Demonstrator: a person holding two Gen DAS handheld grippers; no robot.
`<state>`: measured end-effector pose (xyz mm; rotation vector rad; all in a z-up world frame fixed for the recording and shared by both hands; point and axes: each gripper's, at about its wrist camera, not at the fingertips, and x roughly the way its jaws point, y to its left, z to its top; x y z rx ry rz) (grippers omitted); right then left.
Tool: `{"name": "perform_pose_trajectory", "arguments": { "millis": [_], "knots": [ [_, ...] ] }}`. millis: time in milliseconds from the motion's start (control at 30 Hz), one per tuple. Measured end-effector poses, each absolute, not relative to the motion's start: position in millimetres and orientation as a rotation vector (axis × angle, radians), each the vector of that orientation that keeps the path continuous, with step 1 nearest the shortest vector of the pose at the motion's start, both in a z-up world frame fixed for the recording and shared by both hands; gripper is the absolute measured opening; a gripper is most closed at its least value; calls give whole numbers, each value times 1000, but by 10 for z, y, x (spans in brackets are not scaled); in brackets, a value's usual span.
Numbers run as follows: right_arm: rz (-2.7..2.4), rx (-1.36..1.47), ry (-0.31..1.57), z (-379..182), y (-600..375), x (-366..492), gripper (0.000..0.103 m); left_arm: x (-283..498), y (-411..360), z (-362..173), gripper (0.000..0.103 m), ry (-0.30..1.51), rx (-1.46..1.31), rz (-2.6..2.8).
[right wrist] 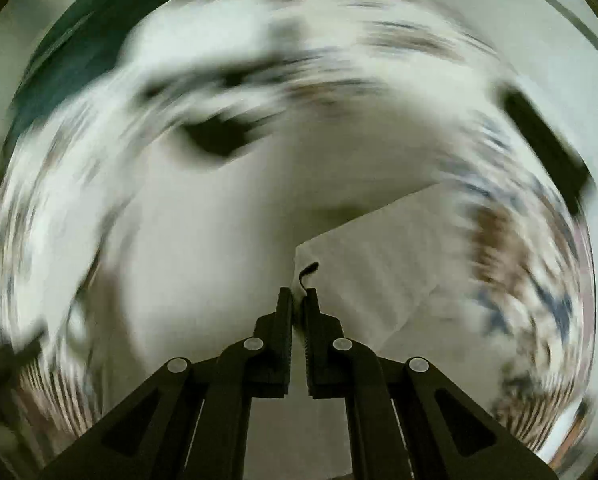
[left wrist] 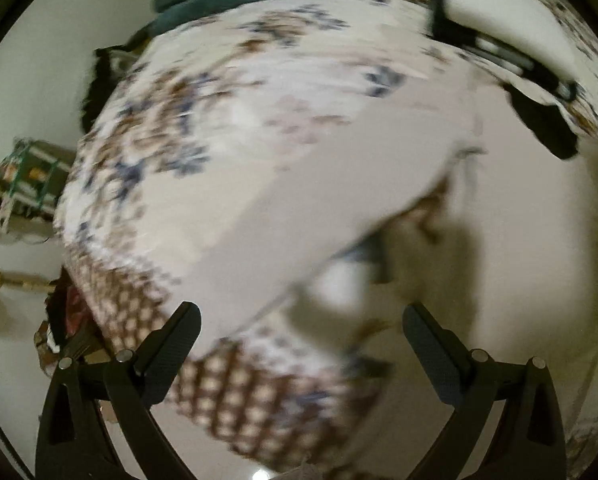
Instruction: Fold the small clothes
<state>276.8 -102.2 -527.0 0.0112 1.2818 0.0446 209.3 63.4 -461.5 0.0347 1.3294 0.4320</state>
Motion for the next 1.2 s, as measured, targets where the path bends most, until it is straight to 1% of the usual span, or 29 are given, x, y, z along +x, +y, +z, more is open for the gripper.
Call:
{"name": "perform_pose_trajectory", "arguments": {
  "millis": [67, 133, 200, 267, 433, 500, 533, 567, 600, 667, 767, 867, 900, 933, 967, 1000, 1033, 1067, 1100, 1200],
  "knots": [
    [184, -138, 1333, -5506, -200, 2581, 5, 1977, 871, -4580, 103, 1322, 38, 470],
    [265, -281, 1357, -5759, 350, 2359, 5, 1820, 1130, -4581, 103, 1320, 44, 518],
    [310, -369, 1379, -5956, 698, 2148, 5, 1691, 1328, -4617, 103, 1327, 36, 551],
    [340, -425, 1423, -6159, 924, 1984, 5, 1579, 1496, -4682, 103, 1343, 17, 580],
    [339, -492, 1469, -6405, 1156, 1782, 5, 1369, 1819, -4888, 103, 1376, -55, 622],
    [360, -426, 1552, -6506, 1085, 1830, 8, 1321, 1912, -4939, 103, 1385, -97, 628],
    [394, -327, 1631, -6557, 972, 1920, 10, 1305, 1955, -4944, 103, 1389, -119, 626],
    [404, -247, 1679, -6566, 866, 1980, 21, 1280, 2012, -4942, 103, 1387, -155, 616],
    [397, -202, 1694, -6563, 760, 2032, 37, 1254, 2100, -4947, 103, 1379, -213, 605],
    [348, -55, 1690, -6457, 416, 2164, 52, 1219, 2225, -4977, 103, 1372, -318, 580],
    [209, 96, 1677, -6365, -159, 2350, 53, 1191, 2422, -5116, 103, 1381, -496, 544],
    [95, 174, 1658, -6343, -542, 2369, 53, 1190, 2614, -5393, 103, 1384, -727, 508],
    [54, 192, 1652, -6373, -702, 2418, 53, 1211, 2635, -5472, 100, 1381, -770, 500],
    [36, 202, 1648, -6413, -764, 2429, 53, 1245, 2645, -5561, 87, 1376, -809, 491],
    [2, 216, 1648, -6462, -916, 2478, 53, 1291, 2642, -5644, 77, 1378, -831, 492],
    [-21, 222, 1648, -6489, -965, 2447, 53, 1372, 2615, -5725, 53, 1376, -832, 492],
    [-35, 225, 1646, -6508, -980, 2401, 53, 1418, 2590, -5746, 24, 1375, -807, 508],
    [-53, 233, 1642, -6522, -1093, 2424, 53, 1471, 2546, -5742, 12, 1371, -764, 537],
    [-58, 238, 1641, -6524, -1154, 2436, 53, 1507, 2487, -5678, 3, 1343, -729, 558],
    [-67, 251, 1629, -6473, -1406, 2456, 53, 1600, 2132, -5308, 3, 1252, -567, 543]
  ]
}}
